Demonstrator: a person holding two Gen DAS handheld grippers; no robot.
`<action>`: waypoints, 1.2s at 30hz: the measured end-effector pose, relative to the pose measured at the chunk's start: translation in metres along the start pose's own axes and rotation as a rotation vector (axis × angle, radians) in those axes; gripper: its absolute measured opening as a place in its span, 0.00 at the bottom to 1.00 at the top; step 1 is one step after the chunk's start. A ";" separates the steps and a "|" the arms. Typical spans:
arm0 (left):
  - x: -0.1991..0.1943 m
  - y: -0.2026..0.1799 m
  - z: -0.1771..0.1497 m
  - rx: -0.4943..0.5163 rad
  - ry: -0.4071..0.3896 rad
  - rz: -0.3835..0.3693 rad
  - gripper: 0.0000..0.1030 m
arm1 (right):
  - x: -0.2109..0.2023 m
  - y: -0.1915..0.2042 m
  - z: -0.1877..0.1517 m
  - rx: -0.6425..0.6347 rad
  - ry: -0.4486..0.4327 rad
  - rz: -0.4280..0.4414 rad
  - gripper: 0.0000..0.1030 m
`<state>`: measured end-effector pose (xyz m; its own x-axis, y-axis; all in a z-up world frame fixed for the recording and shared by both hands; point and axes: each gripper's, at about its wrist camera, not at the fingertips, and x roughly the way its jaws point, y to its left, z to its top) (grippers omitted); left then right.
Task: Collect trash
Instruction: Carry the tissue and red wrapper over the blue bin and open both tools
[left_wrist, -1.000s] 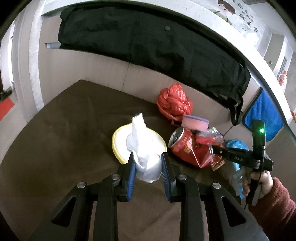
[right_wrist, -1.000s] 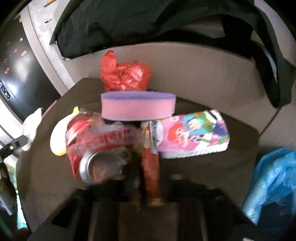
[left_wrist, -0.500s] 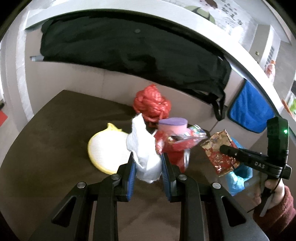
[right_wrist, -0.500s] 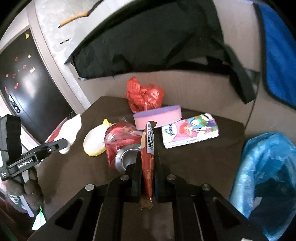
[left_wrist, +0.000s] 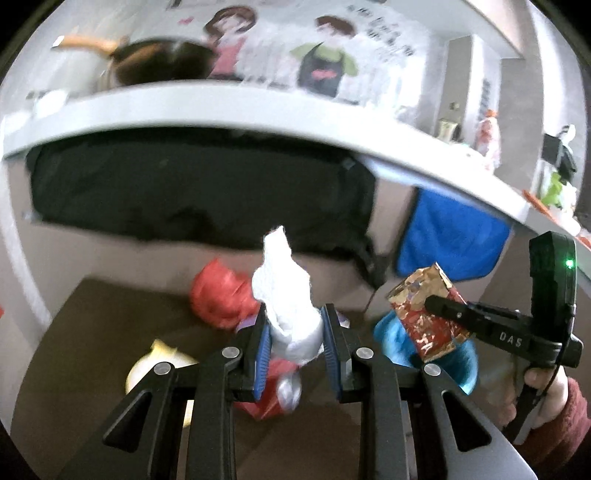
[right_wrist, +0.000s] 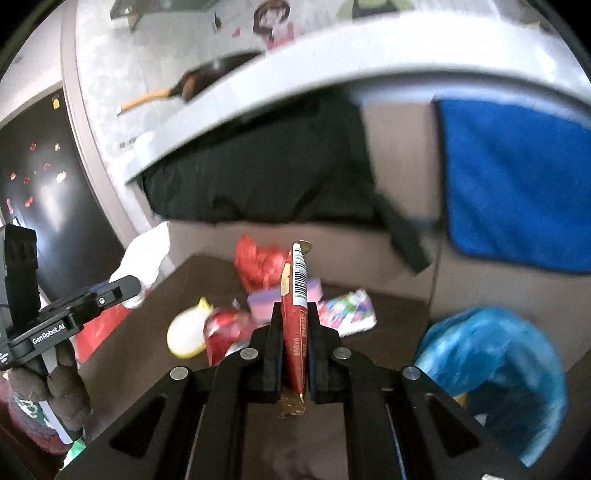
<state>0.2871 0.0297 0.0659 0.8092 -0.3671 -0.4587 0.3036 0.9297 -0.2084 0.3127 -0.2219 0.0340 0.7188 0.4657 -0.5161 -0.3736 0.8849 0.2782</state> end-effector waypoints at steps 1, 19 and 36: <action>0.003 -0.009 0.005 0.010 -0.014 -0.007 0.26 | -0.008 -0.003 0.004 -0.005 -0.021 -0.013 0.09; 0.094 -0.157 -0.004 0.092 0.069 -0.191 0.26 | -0.114 -0.110 -0.009 0.072 -0.167 -0.248 0.09; 0.116 -0.177 -0.028 0.107 0.125 -0.204 0.26 | -0.112 -0.143 -0.042 0.144 -0.152 -0.257 0.09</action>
<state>0.3135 -0.1788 0.0255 0.6598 -0.5416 -0.5209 0.5105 0.8317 -0.2182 0.2610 -0.4001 0.0179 0.8621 0.2113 -0.4606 -0.0896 0.9581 0.2719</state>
